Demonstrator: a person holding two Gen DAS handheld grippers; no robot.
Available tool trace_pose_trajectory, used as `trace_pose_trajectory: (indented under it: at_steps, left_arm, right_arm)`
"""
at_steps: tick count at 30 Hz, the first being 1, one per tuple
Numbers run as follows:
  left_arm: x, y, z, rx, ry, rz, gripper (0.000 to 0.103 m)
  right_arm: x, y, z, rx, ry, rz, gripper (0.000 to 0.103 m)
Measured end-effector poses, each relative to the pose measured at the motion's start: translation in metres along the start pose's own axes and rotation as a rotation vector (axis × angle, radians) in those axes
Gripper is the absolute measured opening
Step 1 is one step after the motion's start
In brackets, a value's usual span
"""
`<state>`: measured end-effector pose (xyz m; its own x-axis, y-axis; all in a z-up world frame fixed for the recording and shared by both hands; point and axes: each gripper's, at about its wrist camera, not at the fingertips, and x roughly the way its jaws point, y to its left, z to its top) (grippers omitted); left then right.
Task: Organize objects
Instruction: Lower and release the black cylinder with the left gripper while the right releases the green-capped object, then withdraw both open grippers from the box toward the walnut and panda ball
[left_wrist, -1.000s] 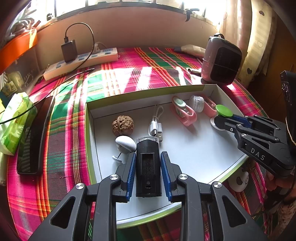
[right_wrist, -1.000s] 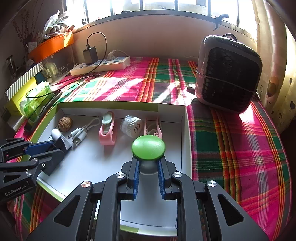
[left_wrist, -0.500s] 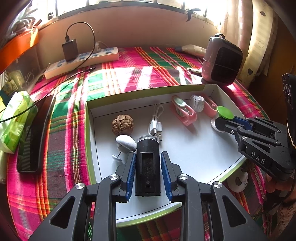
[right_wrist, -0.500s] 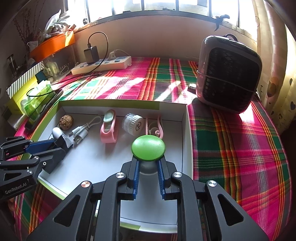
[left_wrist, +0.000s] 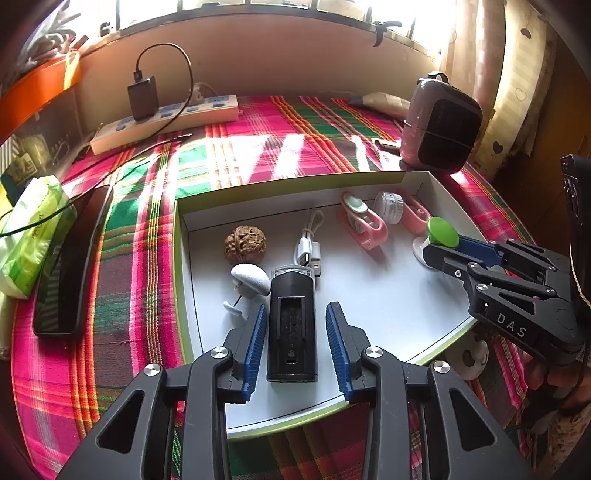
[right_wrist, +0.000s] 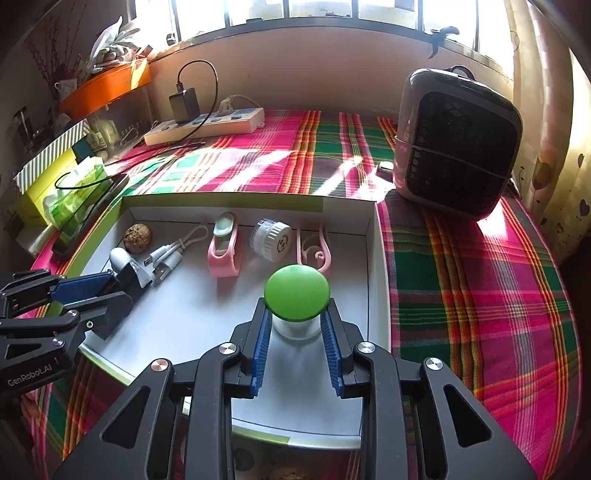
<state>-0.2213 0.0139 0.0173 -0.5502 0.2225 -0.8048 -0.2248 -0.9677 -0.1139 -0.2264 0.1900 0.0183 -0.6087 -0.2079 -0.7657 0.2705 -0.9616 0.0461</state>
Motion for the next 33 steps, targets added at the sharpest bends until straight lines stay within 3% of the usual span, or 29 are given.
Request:
trace_pose_trajectory:
  at_steps: [6, 33]
  left_arm:
    - [-0.005, -0.001, -0.002, -0.003, -0.01, -0.007, 0.035]
    - [-0.057, -0.029, -0.031, -0.002, -0.107, -0.064, 0.036]
  right_arm:
    - [-0.008, 0.001, -0.001, -0.002, -0.019, 0.012, 0.042]
    - [-0.07, -0.015, -0.042, 0.105, -0.113, 0.019, 0.043]
